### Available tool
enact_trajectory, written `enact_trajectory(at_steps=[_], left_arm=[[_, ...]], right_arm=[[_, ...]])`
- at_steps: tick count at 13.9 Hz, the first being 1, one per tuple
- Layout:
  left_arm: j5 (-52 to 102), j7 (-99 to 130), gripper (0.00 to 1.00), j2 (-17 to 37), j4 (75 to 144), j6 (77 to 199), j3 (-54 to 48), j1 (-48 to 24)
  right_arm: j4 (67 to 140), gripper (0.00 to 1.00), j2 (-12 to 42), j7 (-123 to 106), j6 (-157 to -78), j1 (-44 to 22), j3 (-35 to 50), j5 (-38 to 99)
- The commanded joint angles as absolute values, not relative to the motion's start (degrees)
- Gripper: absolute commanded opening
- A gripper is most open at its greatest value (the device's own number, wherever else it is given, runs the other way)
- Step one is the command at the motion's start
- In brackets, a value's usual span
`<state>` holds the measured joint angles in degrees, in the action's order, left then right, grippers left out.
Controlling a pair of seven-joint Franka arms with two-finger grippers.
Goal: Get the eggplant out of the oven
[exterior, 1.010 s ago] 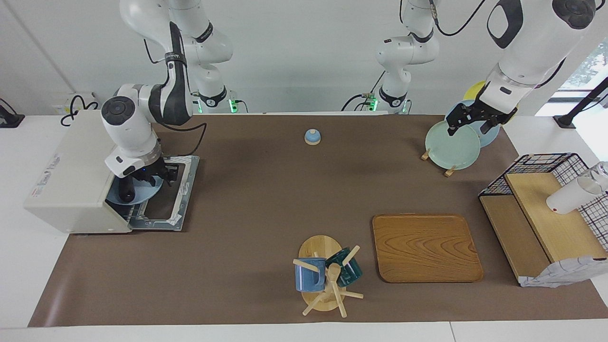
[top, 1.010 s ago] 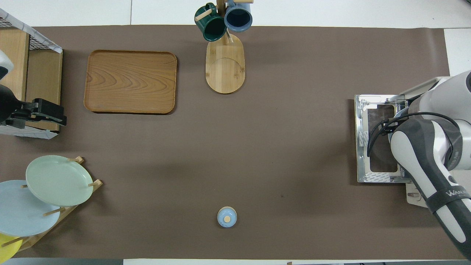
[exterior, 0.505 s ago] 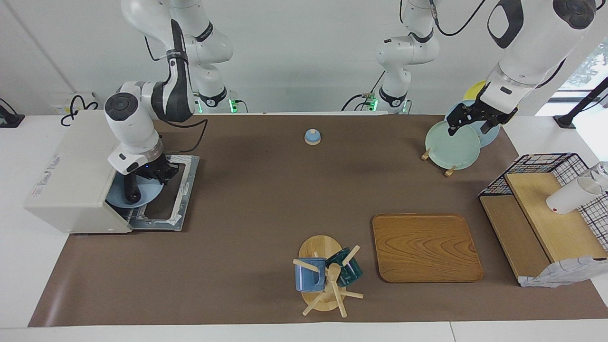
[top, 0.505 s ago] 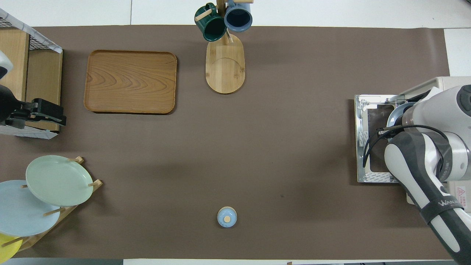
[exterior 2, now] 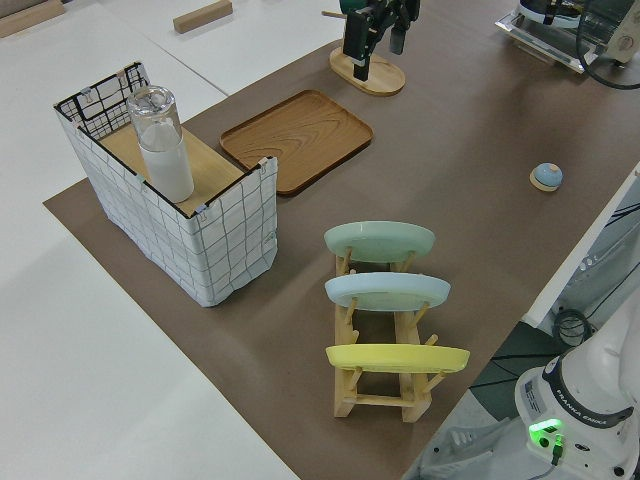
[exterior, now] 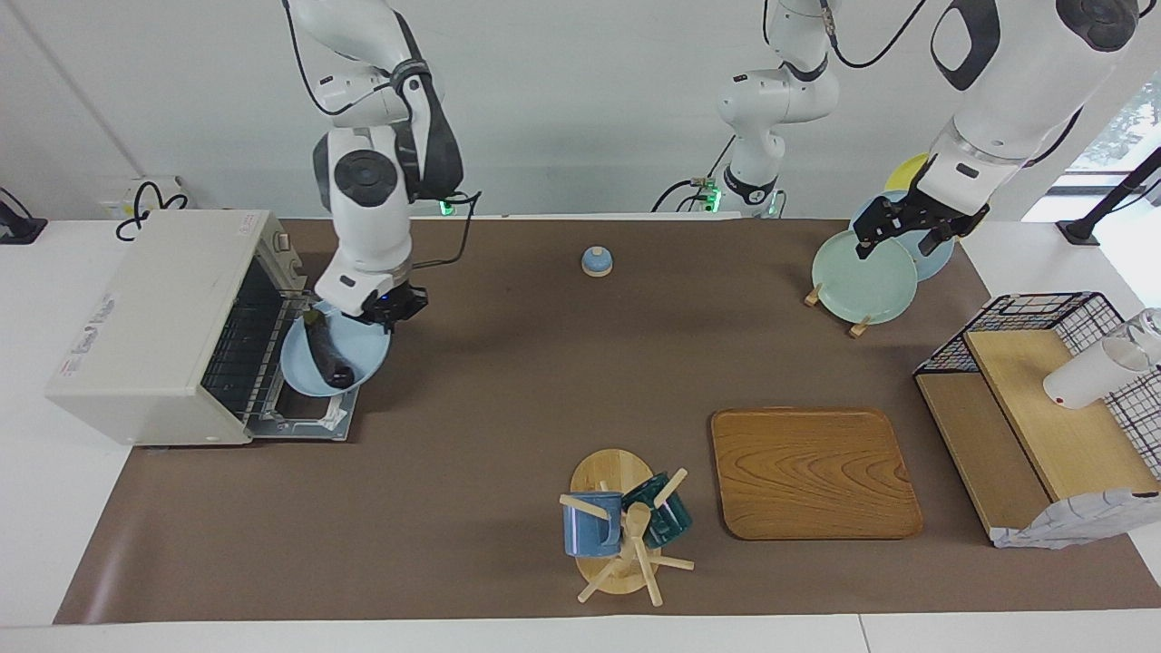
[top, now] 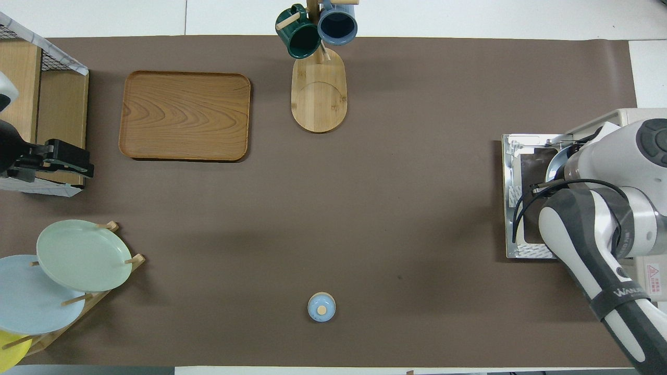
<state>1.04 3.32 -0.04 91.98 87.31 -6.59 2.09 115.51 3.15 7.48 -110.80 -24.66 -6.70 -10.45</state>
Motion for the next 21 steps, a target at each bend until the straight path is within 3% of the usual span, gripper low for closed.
enact_trajectory(at_steps=[1,4,5,10,12,17,18,19,20,21], left_arm=[[0.2,2.9,1.00,-1.6,93.4,88.4,-6.9,2.3],[0.2,3.0,1.00,-1.6,93.4,88.4,-6.9,2.2],[0.3,3.1,1.00,-1.6,93.4,88.4,-6.9,2.1],[0.4,3.0,1.00,-1.6,93.5,89.3,-7.0,2.2],[0.4,3.1,1.00,-1.6,93.5,89.7,-6.9,2.4],[0.4,3.3,1.00,-1.5,93.5,91.6,-6.9,2.7],[0.4,3.3,1.00,-1.5,93.7,91.5,-6.9,2.6],[0.4,3.3,1.00,-1.5,93.6,91.5,-6.9,2.7],[0.7,3.3,1.00,-1.5,93.6,91.4,-6.9,2.6],[1.7,3.3,1.00,-1.5,93.7,91.3,-6.9,2.7]], right_arm=[[108.8,0.00,7.9,20.4,-106.7,-34.5,-6.8,-11.5],[84.6,0.00,24.0,36.1,-93.9,-44.3,-5.3,-10.3],[81.9,0.00,25.7,38.2,-92.4,-44.9,-5.0,-9.8],[80.8,0.00,33.4,50.3,-106.1,-48.3,-2.9,-6.2],[75.5,0.00,38.7,54.9,-106.9,-49.0,-0.9,-6.9],[75.6,0.00,40.3,55.5,-111.1,-50.4,-0.8,-5.8],[75.5,0.15,39.9,56.0,-113.3,-49.9,-0.8,-3.3],[75.5,0.49,39.4,55.6,-113.7,-49.2,-0.8,-2.5],[75.5,0.56,38.8,54.6,-113.6,-49.0,-0.9,-2.7],[75.4,0.57,37.7,53.0,-112.9,-48.9,-1.1,-3.8]])
